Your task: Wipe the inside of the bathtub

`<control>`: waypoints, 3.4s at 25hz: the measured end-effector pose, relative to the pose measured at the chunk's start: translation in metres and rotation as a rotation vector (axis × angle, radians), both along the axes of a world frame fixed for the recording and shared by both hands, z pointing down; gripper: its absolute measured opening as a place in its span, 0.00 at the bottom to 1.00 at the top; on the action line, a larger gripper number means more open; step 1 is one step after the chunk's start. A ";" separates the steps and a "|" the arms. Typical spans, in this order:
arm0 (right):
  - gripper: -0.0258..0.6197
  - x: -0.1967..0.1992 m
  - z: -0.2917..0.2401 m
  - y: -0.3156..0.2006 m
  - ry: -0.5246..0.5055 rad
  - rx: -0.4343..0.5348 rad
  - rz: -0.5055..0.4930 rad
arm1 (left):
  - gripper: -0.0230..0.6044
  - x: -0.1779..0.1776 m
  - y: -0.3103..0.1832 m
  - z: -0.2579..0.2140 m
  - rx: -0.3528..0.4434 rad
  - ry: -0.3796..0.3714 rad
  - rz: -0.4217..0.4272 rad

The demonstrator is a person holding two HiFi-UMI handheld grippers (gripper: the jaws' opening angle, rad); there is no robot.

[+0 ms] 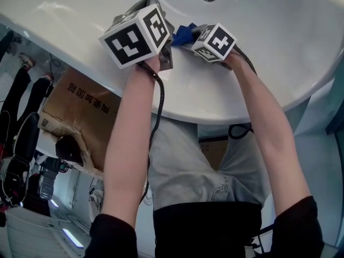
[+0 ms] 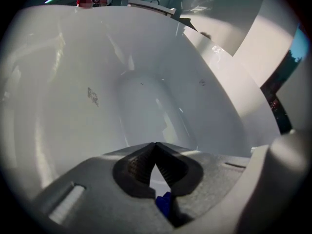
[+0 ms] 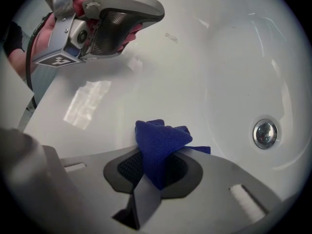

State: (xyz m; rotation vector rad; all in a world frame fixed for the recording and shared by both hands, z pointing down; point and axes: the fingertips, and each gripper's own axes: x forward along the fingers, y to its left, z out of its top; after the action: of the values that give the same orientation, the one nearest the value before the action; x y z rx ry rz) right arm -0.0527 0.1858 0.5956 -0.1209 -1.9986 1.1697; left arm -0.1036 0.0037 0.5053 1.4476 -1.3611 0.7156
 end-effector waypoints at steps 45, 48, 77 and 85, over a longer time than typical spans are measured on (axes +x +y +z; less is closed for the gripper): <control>0.15 -0.003 -0.197 -0.022 -0.217 0.047 0.129 | 0.04 0.000 0.003 -0.051 0.006 0.026 -0.003; 0.15 0.022 -0.178 -0.064 -0.158 0.107 0.135 | 0.04 0.002 -0.007 -0.056 0.022 0.045 -0.080; 0.15 0.103 0.063 -0.114 0.137 0.272 -0.350 | 0.04 0.069 0.050 0.090 -0.080 0.173 -0.307; 0.15 0.108 0.110 -0.086 0.163 0.231 -0.426 | 0.04 0.082 0.066 0.112 -0.114 0.175 -0.317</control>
State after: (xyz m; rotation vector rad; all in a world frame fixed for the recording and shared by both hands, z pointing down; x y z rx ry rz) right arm 0.0549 0.0998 0.7052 -0.3071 -1.8309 0.6540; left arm -0.0220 0.0700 0.6173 1.1427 -1.3498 0.4423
